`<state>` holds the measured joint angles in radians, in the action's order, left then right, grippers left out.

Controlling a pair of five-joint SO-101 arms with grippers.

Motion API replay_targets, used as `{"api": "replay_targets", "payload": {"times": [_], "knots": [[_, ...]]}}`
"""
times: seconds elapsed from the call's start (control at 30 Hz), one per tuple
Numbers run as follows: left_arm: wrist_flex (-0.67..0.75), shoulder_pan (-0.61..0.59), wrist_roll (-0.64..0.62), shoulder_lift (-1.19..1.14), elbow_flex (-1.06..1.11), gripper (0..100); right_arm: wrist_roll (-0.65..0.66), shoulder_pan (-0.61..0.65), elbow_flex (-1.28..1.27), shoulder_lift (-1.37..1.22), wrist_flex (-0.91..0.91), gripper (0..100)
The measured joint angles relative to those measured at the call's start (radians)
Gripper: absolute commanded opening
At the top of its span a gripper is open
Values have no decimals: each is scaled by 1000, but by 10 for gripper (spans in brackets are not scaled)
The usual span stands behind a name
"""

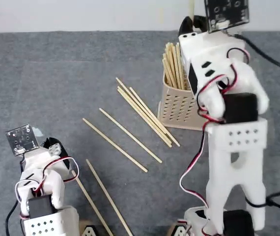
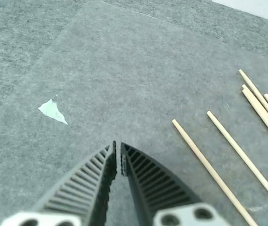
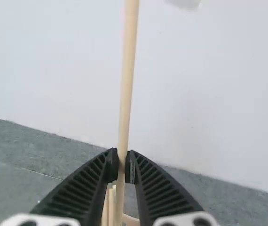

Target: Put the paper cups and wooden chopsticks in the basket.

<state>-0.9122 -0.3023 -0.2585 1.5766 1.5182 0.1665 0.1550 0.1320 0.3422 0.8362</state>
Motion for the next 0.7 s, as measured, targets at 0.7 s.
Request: {"api": "replay_targets", "payload": {"times": [0.7], "knots": [[0,0,-2,0,0,16,0,-2,-436,130,-190,223]]}}
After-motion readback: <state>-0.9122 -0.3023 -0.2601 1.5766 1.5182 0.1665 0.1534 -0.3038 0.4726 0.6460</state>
